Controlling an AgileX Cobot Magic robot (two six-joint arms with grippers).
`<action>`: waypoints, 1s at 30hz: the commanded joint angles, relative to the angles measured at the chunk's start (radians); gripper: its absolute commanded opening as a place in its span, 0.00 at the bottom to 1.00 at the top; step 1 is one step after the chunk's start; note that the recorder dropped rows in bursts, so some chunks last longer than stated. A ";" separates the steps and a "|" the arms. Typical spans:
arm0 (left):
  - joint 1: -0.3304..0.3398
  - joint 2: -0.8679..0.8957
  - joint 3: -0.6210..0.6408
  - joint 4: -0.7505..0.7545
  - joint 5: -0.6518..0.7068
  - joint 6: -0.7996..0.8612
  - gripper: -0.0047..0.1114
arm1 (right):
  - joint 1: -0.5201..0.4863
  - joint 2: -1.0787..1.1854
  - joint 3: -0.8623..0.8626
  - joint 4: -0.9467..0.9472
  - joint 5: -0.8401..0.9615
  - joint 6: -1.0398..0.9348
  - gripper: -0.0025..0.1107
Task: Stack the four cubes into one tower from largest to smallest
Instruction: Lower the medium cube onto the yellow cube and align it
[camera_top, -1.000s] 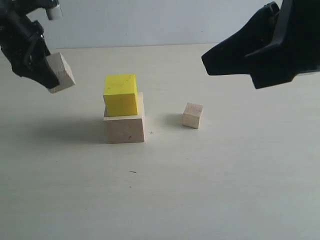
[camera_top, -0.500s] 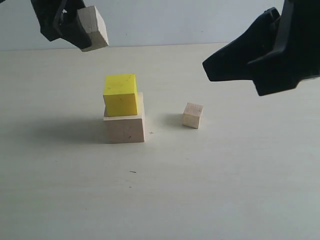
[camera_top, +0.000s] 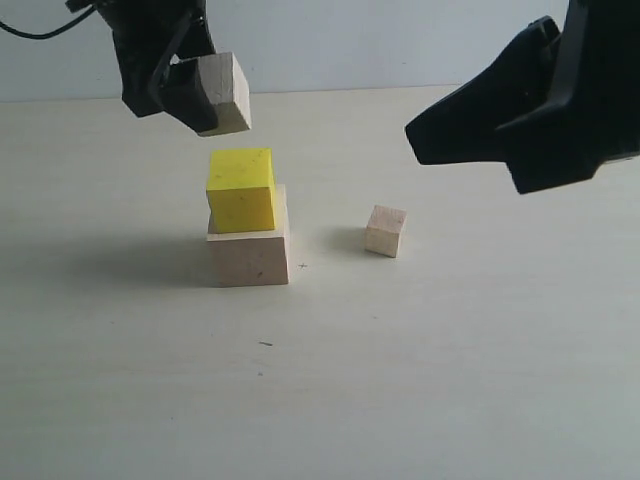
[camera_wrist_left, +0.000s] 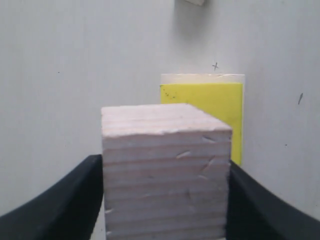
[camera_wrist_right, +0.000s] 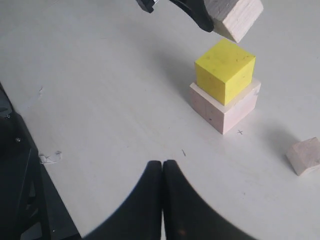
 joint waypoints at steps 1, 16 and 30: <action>-0.012 0.020 -0.010 0.012 -0.002 0.024 0.04 | -0.001 -0.005 0.003 -0.002 -0.003 -0.010 0.02; -0.031 0.020 -0.010 -0.038 -0.002 0.022 0.04 | -0.001 -0.005 0.003 -0.002 -0.005 -0.010 0.02; -0.031 -0.001 0.036 -0.009 -0.002 0.010 0.04 | -0.001 -0.005 0.003 -0.007 -0.005 -0.010 0.02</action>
